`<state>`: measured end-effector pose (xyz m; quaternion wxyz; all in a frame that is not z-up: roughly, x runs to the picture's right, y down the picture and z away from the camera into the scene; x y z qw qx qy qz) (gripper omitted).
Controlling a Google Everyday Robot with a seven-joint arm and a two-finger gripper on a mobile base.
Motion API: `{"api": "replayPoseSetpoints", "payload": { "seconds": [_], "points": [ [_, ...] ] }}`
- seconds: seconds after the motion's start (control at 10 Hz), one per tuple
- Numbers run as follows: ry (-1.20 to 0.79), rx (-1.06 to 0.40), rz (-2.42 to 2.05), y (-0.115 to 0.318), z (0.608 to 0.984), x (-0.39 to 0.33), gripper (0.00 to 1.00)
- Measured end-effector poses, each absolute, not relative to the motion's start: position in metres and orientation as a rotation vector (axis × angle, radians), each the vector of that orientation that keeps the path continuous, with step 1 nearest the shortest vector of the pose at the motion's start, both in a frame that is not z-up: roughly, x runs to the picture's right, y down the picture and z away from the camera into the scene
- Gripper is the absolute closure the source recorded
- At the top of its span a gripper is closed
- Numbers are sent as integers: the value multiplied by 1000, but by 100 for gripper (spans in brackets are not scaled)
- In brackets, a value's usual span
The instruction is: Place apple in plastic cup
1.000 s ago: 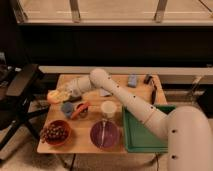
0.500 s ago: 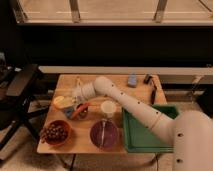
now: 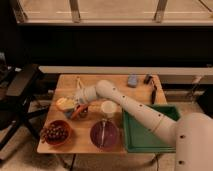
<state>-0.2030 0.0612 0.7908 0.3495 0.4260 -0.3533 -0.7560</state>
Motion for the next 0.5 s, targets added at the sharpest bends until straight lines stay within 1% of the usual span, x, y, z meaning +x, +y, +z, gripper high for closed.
{"api": "replayPoseSetpoints", "payload": {
  "seconds": [0.3, 0.5],
  "points": [
    [-808, 1082, -1963, 44, 799, -179, 20],
    [-808, 1082, -1964, 44, 799, -180, 20]
  ]
}}
